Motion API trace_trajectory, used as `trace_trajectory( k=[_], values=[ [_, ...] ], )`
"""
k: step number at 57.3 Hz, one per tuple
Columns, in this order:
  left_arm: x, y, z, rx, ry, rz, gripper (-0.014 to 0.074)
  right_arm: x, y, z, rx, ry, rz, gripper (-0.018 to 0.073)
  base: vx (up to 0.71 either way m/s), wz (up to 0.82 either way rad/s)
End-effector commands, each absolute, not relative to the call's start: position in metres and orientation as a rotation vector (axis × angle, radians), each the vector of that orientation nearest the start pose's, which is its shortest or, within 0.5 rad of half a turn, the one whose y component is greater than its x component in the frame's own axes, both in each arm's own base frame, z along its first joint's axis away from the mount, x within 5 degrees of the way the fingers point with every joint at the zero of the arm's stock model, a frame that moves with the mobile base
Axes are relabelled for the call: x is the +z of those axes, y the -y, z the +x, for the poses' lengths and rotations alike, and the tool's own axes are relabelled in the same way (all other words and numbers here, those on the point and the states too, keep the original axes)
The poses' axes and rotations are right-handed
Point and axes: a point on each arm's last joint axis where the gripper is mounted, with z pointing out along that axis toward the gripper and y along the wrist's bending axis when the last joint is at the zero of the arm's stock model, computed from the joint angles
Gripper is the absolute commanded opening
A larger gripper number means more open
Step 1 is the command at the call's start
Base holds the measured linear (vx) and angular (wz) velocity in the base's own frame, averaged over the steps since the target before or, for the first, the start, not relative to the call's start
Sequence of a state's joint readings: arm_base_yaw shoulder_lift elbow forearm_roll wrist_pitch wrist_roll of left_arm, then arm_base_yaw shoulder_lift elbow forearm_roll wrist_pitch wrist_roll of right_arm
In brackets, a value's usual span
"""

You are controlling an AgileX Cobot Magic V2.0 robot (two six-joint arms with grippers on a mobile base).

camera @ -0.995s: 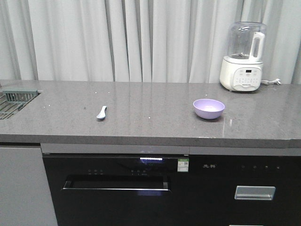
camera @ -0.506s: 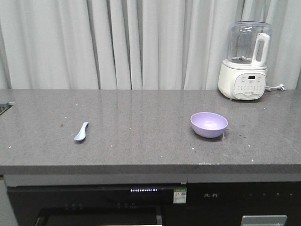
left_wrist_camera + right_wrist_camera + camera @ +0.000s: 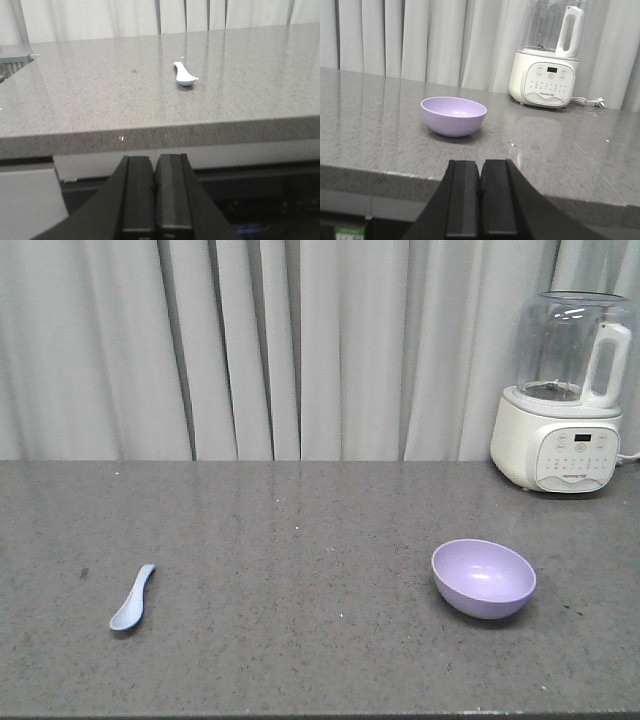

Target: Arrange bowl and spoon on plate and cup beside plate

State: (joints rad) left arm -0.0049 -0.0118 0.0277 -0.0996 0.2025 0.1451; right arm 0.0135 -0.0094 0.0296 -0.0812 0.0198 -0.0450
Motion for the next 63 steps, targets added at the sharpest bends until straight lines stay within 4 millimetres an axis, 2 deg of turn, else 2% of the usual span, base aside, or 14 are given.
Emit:
trace_trajectory(
  k=[1, 33, 63],
  values=[
    [0.1849, 0.0018, 0.0565, 0.008, -1.634, 0.046, -0.0006, 0.2052, -0.0009, 0.0553, -0.098, -1.429, -0.104, -0.0009, 0.35, -0.01],
    [0.1849, 0.0018, 0.0565, 0.008, -1.634, 0.046, -0.0006, 0.2052, -0.0009, 0.0553, -0.098, -1.429, -0.104, -0.0009, 0.28, -0.02],
    [0.1849, 0.0018, 0.0565, 0.008, -1.634, 0.046, -0.0006, 0.2052, -0.0009, 0.0553, -0.098, -1.429, -0.104, -0.0009, 0.09, 0.04]
  ],
)
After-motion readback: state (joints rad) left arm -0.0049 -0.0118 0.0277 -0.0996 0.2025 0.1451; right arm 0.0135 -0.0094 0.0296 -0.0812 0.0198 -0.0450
